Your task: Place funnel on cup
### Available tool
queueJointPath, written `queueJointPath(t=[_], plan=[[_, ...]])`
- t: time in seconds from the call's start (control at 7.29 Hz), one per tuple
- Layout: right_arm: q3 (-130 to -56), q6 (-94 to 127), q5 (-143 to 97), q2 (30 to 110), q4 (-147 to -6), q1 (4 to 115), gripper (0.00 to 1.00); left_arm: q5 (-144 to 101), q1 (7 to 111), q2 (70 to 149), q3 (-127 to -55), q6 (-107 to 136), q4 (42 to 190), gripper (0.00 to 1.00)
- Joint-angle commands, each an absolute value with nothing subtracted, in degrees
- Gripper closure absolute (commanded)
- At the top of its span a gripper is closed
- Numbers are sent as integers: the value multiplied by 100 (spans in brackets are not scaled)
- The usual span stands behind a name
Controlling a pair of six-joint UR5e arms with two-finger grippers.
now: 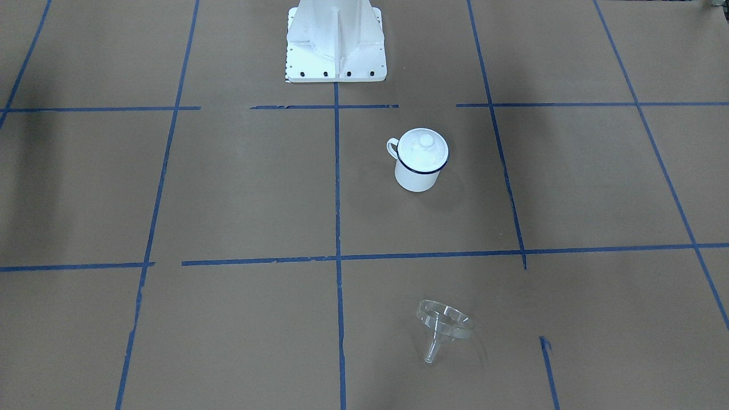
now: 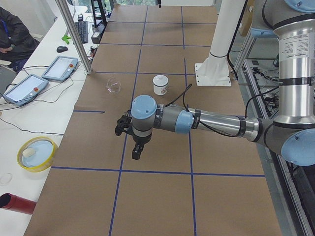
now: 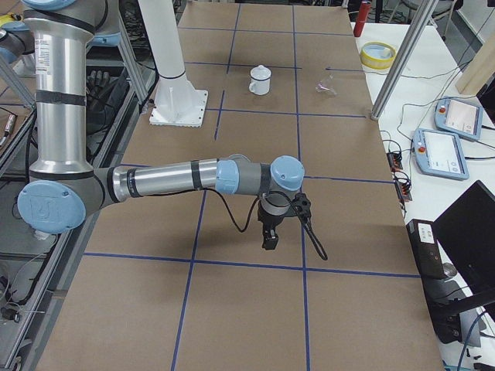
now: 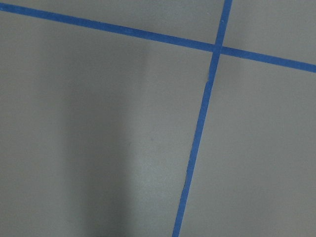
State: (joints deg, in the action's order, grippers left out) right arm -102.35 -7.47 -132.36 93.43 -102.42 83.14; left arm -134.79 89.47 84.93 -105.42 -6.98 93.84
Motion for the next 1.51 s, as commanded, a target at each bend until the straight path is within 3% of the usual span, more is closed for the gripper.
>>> queueJointPath(t=[0.0,0.41,0.55,0.96,1.37], plan=[[-10230,-747,-13236,9343,-10239,8314,0,-13474,8947,8990,-10451,-607,10182,0],[-10231,-747,-13236,9343,-10239,8314,0,-13526,8860,8772,-10222,-18,12148,0],[-10230,-747,-13236,9343,-10239,8314,0,-13700,8224,8771,-10335,652,12277,0],[-10239,-747,-13236,9343,-10239,8314,0,-13063,6501,9288,-10818,3673,12174,0],[-10239,-747,-13236,9343,-10239,8314,0,-12228,5312,10015,-11530,5277,10737,0]])
